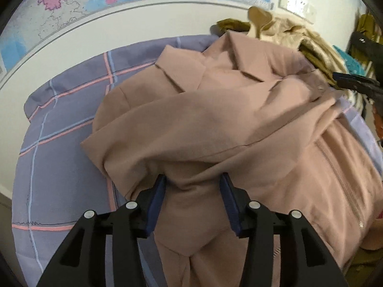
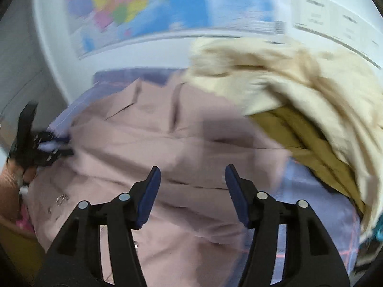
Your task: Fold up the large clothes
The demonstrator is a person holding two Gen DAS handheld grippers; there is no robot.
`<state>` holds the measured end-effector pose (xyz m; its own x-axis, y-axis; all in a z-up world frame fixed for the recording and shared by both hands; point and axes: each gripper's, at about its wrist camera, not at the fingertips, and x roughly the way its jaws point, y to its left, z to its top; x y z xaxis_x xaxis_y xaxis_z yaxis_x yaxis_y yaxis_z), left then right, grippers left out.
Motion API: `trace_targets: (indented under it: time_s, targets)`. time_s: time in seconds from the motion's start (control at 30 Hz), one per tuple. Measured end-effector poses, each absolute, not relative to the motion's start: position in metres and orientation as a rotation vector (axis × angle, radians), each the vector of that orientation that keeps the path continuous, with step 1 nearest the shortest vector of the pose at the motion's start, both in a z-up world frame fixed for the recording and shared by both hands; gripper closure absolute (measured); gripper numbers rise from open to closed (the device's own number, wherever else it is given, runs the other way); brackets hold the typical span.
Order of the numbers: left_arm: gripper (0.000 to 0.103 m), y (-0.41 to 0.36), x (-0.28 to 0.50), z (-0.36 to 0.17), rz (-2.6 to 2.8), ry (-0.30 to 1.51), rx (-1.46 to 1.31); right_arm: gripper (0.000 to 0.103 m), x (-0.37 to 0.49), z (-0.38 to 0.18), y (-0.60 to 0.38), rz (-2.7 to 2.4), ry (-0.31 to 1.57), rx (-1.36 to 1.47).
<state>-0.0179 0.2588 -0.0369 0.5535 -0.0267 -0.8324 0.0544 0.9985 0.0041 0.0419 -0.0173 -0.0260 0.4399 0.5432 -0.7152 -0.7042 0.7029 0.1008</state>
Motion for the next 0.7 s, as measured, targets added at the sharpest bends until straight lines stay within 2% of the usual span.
trace_targets:
  time_s: [0.1,0.2,0.37,0.5,0.53,0.6,0.63,0.7]
  targets:
    - [0.053,0.263,-0.015,-0.042,-0.03,0.977,0.012,0.05,0.044,-0.056,0.007,0.768,0.867,-0.302]
    - [0.052,0.266,-0.018,-0.042,-0.017,0.975,0.002,0.05,0.053,-0.078,0.007,0.762,0.926,-0.259]
    - [0.053,0.278,-0.036,-0.028,-0.006,0.937,-0.059,0.043,0.041,-0.058,-0.012,0.786,0.86,-0.206]
    - [0.05,0.288,-0.056,-0.017,0.019,0.92,-0.1,0.042,0.037,-0.041,-0.026,0.778,0.796,-0.183]
    - [0.049,0.29,-0.06,-0.013,0.036,0.91,-0.097,0.041,0.036,-0.036,-0.03,0.763,0.771,-0.185]
    - [0.042,0.297,-0.064,-0.007,0.074,0.894,-0.088,0.031,0.044,-0.031,-0.038,0.7,0.741,-0.189]
    - [0.035,0.302,-0.063,-0.005,0.104,0.888,-0.085,0.029,0.049,-0.031,-0.038,0.679,0.738,-0.181]
    - [0.034,0.321,-0.056,-0.003,0.184,0.891,-0.111,0.025,0.067,-0.031,-0.048,0.596,0.727,-0.148]
